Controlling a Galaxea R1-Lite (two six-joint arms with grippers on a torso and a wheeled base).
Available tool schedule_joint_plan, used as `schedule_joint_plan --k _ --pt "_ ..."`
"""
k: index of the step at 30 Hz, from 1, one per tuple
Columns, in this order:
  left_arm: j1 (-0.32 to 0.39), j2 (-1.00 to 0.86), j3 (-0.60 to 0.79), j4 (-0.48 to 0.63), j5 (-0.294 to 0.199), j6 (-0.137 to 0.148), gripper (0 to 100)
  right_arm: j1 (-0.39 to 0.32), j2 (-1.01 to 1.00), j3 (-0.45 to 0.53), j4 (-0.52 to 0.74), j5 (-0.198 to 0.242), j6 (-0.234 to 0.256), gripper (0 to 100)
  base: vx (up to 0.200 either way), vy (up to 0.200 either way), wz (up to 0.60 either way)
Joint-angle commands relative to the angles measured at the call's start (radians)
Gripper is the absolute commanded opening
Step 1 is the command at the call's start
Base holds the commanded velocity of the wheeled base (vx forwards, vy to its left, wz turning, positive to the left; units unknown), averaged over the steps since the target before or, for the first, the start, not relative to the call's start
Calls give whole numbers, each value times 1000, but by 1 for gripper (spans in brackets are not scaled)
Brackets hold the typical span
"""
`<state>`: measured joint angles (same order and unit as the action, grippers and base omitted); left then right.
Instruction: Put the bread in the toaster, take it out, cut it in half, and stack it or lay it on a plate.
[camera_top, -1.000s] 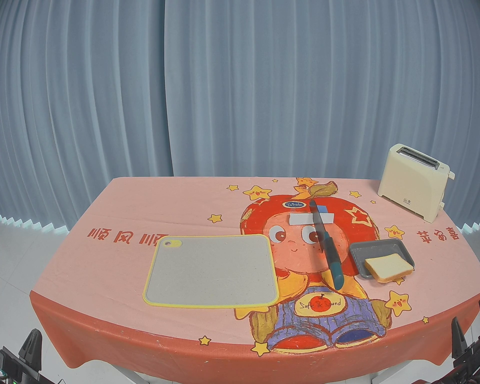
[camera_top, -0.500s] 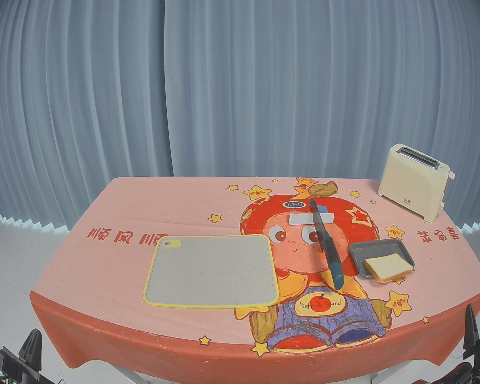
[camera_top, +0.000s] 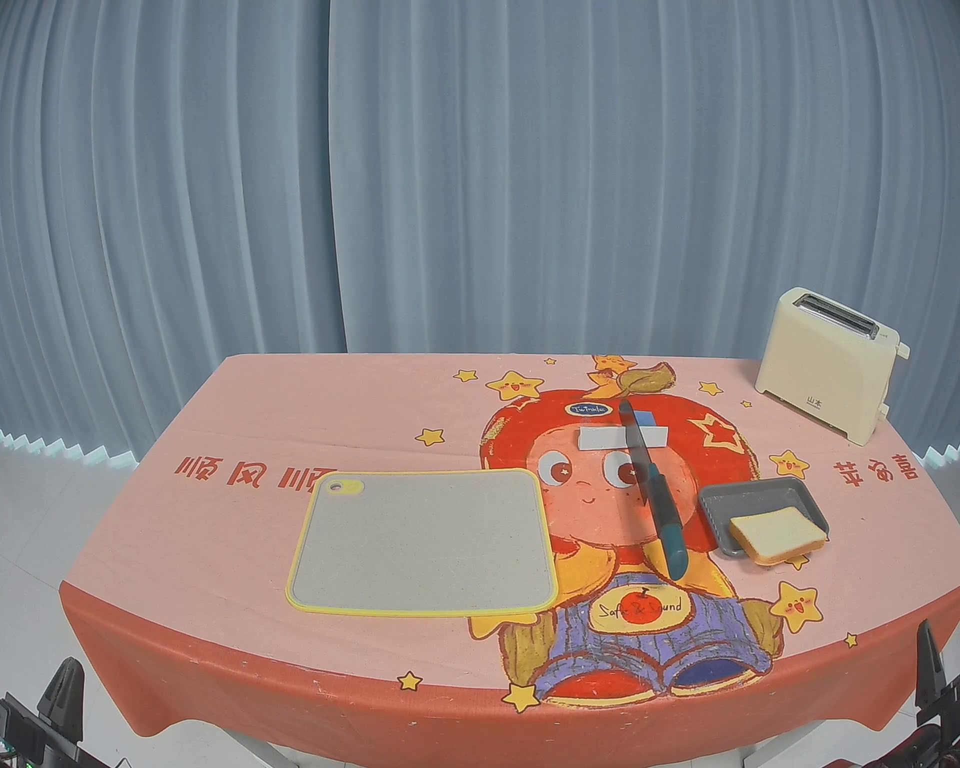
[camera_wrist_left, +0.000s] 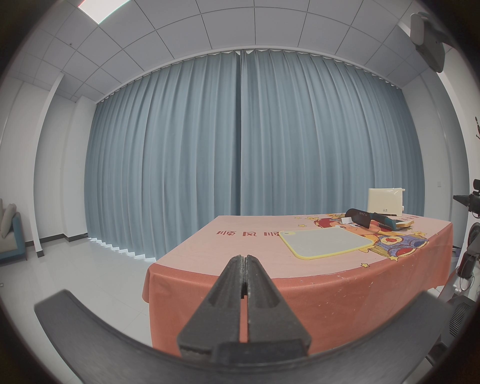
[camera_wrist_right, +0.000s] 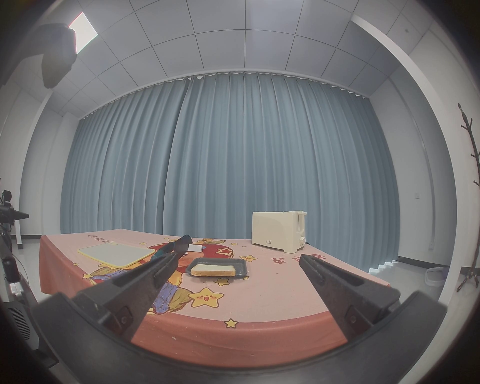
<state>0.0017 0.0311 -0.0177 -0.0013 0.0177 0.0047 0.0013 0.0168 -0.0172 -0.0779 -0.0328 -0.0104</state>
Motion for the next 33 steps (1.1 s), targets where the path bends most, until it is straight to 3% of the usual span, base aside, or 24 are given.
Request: schedule_joint_plan --k 1,17,20,28,33 --pt "0 1 18 0 1 0 0 0 -17 17 -2 1 0 100 0 0 0" --pt "0 1 18 0 1 0 0 -1 -17 3 -23 28 -2 100 0 0 0" --pt "0 1 18 0 1 0 0 0 -17 -6 -26 60 7 100 0 0 0" --pt "0 1 18 0 1 0 0 0 -17 -24 -17 90 73 100 0 0 0" --pt "0 1 18 0 1 0 0 -3 0 -38 -16 108 195 100 0 0 0"
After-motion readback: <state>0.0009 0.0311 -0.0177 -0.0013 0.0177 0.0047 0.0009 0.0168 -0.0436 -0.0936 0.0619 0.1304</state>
